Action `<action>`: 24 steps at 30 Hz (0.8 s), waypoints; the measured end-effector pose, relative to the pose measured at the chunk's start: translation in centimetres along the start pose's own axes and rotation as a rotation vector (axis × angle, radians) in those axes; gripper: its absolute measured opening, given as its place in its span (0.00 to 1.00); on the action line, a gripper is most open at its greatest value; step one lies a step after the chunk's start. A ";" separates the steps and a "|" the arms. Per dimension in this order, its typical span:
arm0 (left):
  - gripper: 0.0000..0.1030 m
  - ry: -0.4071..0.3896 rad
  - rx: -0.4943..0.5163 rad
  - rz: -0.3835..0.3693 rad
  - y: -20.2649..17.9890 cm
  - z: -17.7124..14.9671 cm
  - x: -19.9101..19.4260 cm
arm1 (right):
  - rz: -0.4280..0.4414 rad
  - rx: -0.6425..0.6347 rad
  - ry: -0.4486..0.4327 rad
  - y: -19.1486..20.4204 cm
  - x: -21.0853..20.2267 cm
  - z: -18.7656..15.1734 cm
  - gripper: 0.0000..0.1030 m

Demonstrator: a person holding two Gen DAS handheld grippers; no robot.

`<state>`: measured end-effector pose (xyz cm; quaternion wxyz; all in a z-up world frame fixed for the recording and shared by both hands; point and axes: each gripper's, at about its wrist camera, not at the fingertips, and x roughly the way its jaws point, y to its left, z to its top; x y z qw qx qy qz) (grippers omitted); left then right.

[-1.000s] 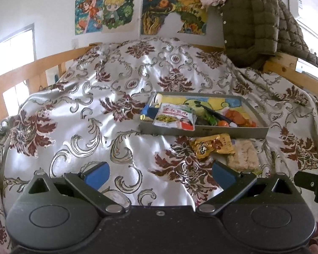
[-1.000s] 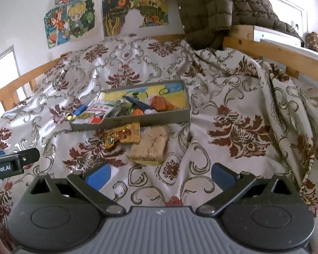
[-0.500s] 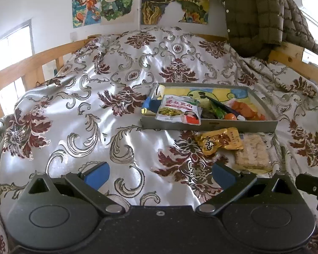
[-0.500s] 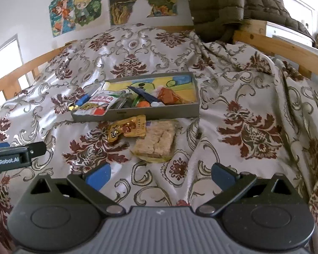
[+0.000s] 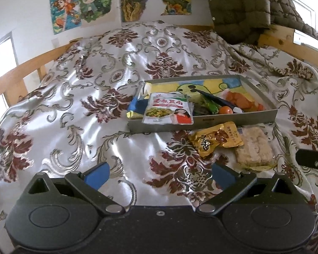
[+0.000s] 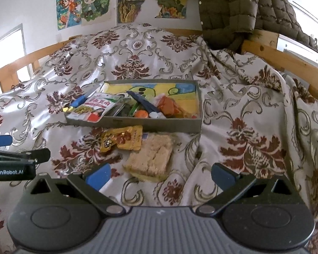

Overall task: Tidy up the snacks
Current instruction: 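Withdraw both open tools from the tray back toward the remaining snacks, then move the left tool to the brown fish pouch while the right tool approaches the rice-cake pack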

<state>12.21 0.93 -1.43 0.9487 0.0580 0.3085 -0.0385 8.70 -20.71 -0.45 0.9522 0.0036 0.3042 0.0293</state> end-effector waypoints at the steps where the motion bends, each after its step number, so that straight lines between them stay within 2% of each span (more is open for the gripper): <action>1: 0.99 -0.001 0.004 -0.004 0.0 0.2 0.3 | -0.002 -0.003 0.000 -0.1 0.2 0.2 1.00; 14: 0.99 -0.035 0.093 -0.026 -0.7 2.4 4.6 | -0.011 -0.111 0.018 -0.2 3.3 1.6 1.00; 24: 0.99 -0.025 0.140 -0.034 -1.1 2.9 8.1 | -0.004 -0.209 0.051 0.3 6.0 1.7 1.00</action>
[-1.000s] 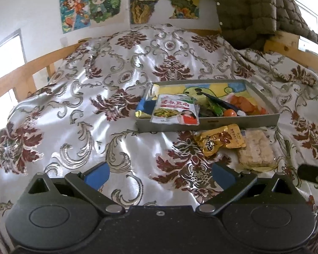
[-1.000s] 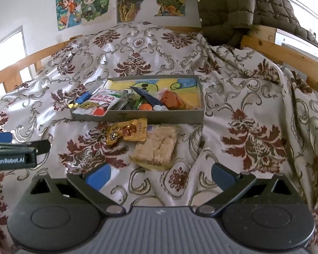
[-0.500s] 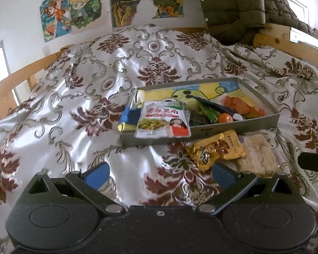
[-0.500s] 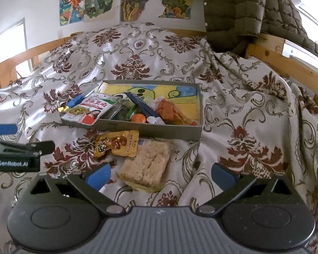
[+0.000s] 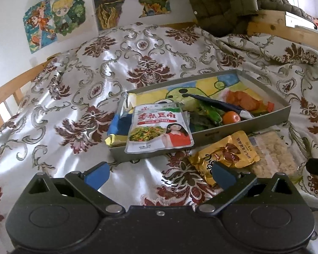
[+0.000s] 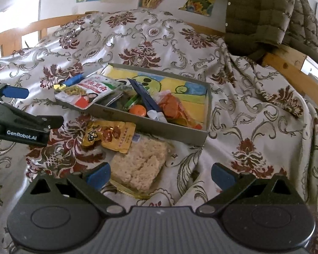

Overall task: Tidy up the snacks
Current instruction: 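Move the left tool to the brown fish pouch while the right tool approaches the rice-cake pack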

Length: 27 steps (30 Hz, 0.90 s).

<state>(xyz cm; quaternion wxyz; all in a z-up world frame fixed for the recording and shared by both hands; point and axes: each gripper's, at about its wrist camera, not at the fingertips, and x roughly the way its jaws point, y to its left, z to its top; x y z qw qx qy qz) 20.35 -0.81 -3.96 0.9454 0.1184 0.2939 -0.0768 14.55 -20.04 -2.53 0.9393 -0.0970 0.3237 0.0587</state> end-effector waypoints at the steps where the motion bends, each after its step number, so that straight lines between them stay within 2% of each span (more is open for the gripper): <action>1: 0.99 0.000 0.005 -0.005 -0.1 0.0 0.3 | 0.005 0.006 0.005 0.1 0.3 0.0 1.00; 13: 0.99 0.044 0.016 -0.055 0.0 0.1 4.1 | 0.050 -0.023 0.070 1.0 3.3 -0.3 1.00; 19: 0.99 0.060 0.006 -0.137 -0.2 0.1 6.0 | 0.085 -0.011 0.099 1.3 4.3 -0.5 1.00; 27: 0.99 0.092 -0.045 -0.268 -1.2 0.3 8.1 | 0.088 -0.032 0.121 2.0 5.6 -0.6 1.00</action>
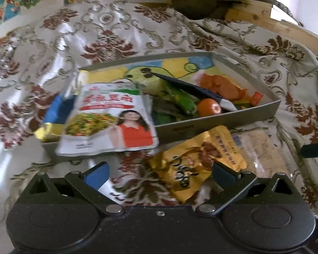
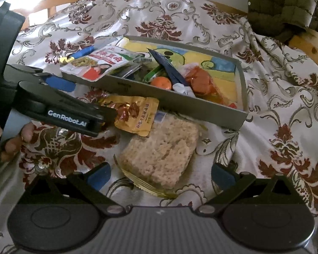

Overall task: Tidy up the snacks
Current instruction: 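Move the left tool to the brown fish pouch while the right tool approaches the rice-cake pack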

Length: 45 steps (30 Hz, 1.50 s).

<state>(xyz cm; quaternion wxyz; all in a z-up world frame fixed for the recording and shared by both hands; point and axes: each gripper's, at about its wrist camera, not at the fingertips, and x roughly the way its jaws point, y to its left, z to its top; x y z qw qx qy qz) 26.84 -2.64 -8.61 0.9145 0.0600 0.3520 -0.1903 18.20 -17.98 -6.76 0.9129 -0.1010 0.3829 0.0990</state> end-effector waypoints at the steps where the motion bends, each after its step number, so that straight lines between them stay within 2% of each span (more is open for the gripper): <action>1: 0.99 0.005 0.007 -0.014 -0.1 0.0 0.2 | 0.001 -0.001 0.004 0.0 0.2 0.0 1.00; 6: 0.99 0.020 0.052 -0.086 0.0 0.1 0.8 | 0.007 -0.005 0.023 0.2 0.9 -0.2 1.00; 9: 0.99 0.028 0.045 -0.121 0.4 0.2 1.3 | 0.013 -0.003 0.032 0.3 1.3 -0.2 1.00; 15: 0.99 0.024 0.033 -0.162 0.7 0.3 2.0 | 0.028 0.018 0.010 0.1 2.1 -0.3 1.00; 21: 0.99 0.034 0.088 -0.229 1.0 0.1 1.8 | 0.016 0.024 0.006 -0.2 2.8 -0.4 0.99; 25: 0.99 0.026 0.150 -0.216 1.0 -0.4 1.8 | 0.002 0.007 -0.003 0.0 2.9 -0.4 0.94; 31: 0.99 0.009 0.176 -0.213 0.4 -0.6 2.0 | -0.010 -0.016 0.021 0.6 2.7 0.1 0.88; 34: 0.93 0.001 0.208 -0.218 -0.2 -0.7 2.1 | -0.005 -0.014 0.027 0.6 2.8 0.1 0.88; 35: 0.85 -0.004 0.221 -0.203 -0.4 -0.8 2.1 | -0.003 -0.011 0.028 0.5 2.8 0.1 0.88; 37: 0.81 -0.004 0.231 -0.176 -0.6 -0.8 2.3 | 0.001 -0.008 0.029 0.5 2.8 0.1 0.88; 40: 0.70 -0.016 0.206 -0.175 -0.3 -0.7 2.2 | 0.002 -0.007 0.027 0.4 2.8 0.1 0.88; 42: 0.59 -0.020 0.182 -0.172 0.1 -0.6 2.2 | 0.003 -0.005 0.027 0.4 2.7 0.2 0.88; 45: 0.58 -0.023 0.138 -0.174 0.4 -0.5 2.0 | 0.006 0.000 0.027 0.4 2.7 0.2 0.88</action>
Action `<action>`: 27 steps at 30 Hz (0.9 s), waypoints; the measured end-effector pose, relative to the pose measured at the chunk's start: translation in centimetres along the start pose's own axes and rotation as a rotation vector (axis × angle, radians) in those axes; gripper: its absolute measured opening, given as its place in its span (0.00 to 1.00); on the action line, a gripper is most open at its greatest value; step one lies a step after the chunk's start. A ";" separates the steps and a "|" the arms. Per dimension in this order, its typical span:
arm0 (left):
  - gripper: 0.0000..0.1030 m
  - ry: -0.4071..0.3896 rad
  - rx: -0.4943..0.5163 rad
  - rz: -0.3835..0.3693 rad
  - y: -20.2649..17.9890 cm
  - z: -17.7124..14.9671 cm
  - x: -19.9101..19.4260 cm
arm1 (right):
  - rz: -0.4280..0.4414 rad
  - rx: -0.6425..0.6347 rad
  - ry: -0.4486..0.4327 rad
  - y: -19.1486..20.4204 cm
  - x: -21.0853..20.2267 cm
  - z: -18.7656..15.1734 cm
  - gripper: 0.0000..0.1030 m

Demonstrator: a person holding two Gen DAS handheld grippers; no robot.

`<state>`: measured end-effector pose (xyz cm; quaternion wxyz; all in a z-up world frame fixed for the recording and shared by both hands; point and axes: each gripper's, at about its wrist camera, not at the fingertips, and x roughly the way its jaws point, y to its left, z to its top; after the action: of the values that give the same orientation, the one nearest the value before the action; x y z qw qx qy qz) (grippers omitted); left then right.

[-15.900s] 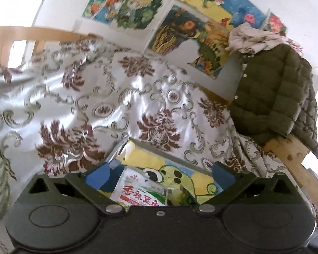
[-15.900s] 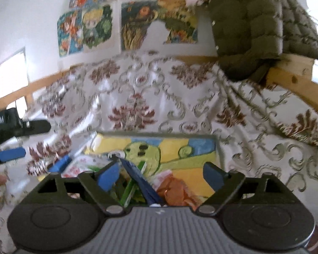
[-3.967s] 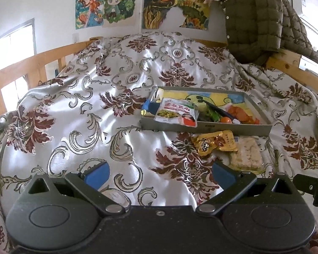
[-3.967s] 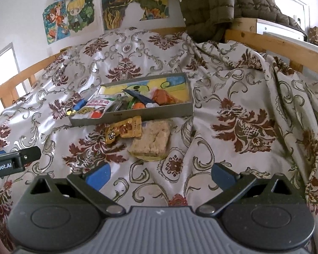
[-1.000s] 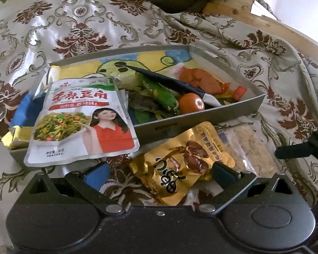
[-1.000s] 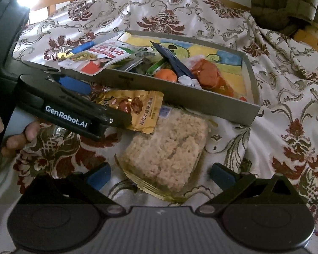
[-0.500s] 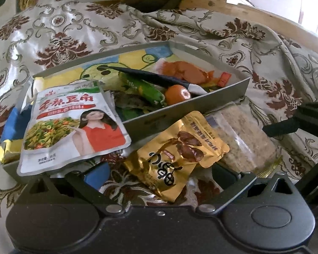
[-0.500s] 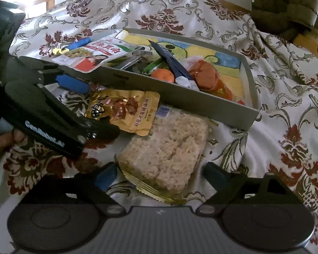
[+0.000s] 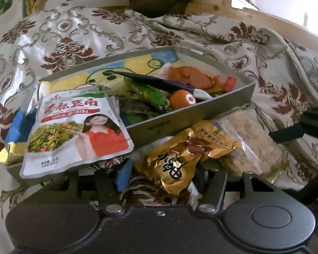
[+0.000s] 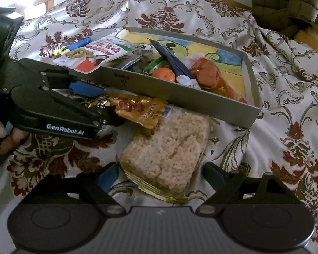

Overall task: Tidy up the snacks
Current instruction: 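Move the left tool to the brown fish pouch while the right tool approaches the rice-cake pack, then close the left tool on the brown pouch while the right tool closes on the rice-cake pack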

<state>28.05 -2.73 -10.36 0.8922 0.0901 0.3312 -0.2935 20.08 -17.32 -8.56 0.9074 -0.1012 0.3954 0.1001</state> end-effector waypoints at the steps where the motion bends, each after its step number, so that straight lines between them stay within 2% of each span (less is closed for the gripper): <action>1: 0.58 -0.001 -0.007 0.003 -0.1 0.0 0.0 | 0.001 0.003 -0.001 0.0 0.0 0.0 0.88; 7: 0.57 0.005 0.001 0.036 -0.9 -0.3 -0.6 | 0.041 0.061 -0.039 -0.6 -0.5 0.2 0.89; 15: 0.57 0.040 -0.143 0.094 -0.2 -1.0 -2.4 | 0.031 0.069 -0.049 -0.4 0.6 0.1 0.93; 19: 0.57 0.042 -0.148 0.115 -0.3 -1.3 -3.1 | -0.006 0.051 -0.042 0.3 0.7 0.2 0.84; 27: 0.57 0.024 -0.160 0.117 -1.0 -1.2 -4.8 | -0.004 0.051 -0.050 0.6 -0.9 0.1 0.82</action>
<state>23.88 -0.88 -8.11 0.9082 0.0414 0.3583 -0.2123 19.42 -16.83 -7.85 0.9195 -0.0764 0.3749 0.0906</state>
